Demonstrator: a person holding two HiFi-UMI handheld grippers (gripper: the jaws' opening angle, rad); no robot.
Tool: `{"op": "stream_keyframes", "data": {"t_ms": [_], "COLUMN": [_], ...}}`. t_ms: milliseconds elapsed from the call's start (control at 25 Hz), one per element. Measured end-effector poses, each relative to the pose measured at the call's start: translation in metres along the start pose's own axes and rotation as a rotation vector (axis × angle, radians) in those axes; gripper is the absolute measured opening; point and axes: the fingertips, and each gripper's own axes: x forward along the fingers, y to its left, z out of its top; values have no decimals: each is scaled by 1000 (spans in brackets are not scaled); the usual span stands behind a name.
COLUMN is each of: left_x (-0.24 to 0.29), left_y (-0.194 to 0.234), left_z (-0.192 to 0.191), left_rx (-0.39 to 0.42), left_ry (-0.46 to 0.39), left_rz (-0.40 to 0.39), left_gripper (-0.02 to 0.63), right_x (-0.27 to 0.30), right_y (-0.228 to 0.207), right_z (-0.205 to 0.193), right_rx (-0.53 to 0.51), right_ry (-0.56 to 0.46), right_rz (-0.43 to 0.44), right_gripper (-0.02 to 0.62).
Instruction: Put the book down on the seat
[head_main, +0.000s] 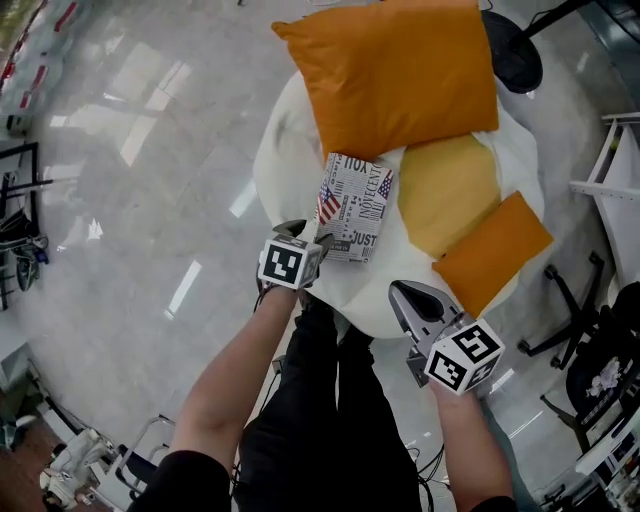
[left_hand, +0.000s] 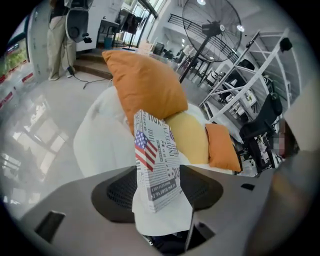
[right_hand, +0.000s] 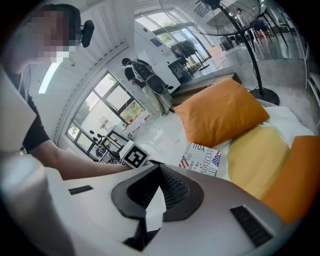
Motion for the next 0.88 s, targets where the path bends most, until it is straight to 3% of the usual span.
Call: {"op": "stream_keyframes", "data": {"t_ms": [280,440,640,880], "left_x": [-123,-195,-285,-371], "left_y": [-63,-100,-155,-217], "left_z": [34,70,105,135], "left_rx": [68,135,238,312], "left_ry": [-176,-293,-412,-567], "left_rz": [-36,-39,-19,-45], "left_gripper": [255,253,167,156], "right_x": [-65,-105,-161,-215], "right_y": [64,92,122,148], "right_z": [53,91,118,140], "right_rx": [-26,-115,-176,-175], "right_ry": [-64,-124,-146,-205], "right_rz": [46,42,25,21], "right_gripper": [15,15,15,17]}}
